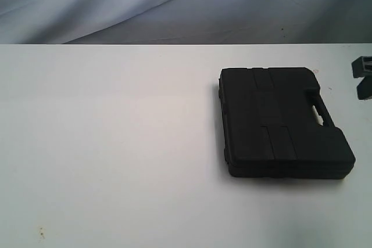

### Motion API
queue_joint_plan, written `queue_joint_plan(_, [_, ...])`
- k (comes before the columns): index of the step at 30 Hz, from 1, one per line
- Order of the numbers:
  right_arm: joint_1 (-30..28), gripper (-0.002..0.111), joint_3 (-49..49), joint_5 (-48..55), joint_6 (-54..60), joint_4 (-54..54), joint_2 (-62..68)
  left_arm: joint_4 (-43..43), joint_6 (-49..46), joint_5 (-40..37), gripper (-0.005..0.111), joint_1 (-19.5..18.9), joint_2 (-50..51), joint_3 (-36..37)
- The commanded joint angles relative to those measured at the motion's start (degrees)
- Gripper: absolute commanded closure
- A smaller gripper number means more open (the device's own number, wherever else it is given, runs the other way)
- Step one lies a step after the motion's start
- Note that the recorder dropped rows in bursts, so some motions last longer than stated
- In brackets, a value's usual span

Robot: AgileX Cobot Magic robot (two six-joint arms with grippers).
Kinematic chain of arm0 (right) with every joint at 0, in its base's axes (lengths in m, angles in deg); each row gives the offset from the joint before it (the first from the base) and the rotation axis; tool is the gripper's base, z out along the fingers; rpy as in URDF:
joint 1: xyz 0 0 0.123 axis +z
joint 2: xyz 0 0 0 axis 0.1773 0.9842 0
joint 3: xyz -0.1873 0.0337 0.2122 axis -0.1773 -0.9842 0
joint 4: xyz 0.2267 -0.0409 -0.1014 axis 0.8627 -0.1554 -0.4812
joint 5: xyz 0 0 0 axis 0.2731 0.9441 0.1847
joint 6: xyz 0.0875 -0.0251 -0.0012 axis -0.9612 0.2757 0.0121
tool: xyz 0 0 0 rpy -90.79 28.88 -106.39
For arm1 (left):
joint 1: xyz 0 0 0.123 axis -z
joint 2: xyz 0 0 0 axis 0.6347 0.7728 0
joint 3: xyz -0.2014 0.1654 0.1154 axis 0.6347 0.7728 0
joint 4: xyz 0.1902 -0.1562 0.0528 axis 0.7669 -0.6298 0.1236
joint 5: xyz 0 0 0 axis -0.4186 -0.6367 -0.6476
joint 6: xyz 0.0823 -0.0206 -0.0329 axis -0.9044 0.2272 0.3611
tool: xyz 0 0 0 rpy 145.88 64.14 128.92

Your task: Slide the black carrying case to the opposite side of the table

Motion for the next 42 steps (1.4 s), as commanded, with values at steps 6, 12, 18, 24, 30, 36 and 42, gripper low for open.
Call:
queue_joint_plan(6, [0.08, 0.068, -10.32, -4.69, 2.24, 1.07, -15.48, 0.23, 0.09, 0.08, 0.107, 0.31, -0.24, 0.27])
queue_joint_plan(12, [0.08, 0.091, -16.40, -5.48, 2.27, 1.51, -26.30, 0.23, 0.09, 0.08, 0.107, 0.31, -0.24, 0.27])
queue_joint_plan(18, [0.08, 0.108, -20.76, -5.48, 2.49, 1.51, -38.64, 0.23, 0.09, 0.08, 0.107, 0.31, -0.24, 0.27])
queue_joint_plan(24, [0.08, 0.108, -20.90, -5.23, 2.49, 1.51, -44.58, 0.23, 0.09, 0.08, 0.107, 0.31, -0.24, 0.27])
queue_joint_plan(30, [0.17, 0.108, -22.15, -15.04, 4.53, 1.51, -48.24, 0.23, 0.09, 0.08, 0.107, 0.31, -0.24, 0.27])
queue_joint_plan(36, [0.17, 0.108, -26.86, -36.20, 7.05, 0.13, -48.24, 0.23, 0.09, 0.08, 0.107, 0.31, -0.24, 0.27])
queue_joint_plan(42, [0.17, 0.108, -28.92, -43.08, 7.29, -5.10, -48.24, 0.23, 0.09, 0.08, 0.107, 0.31, -0.24, 0.27])
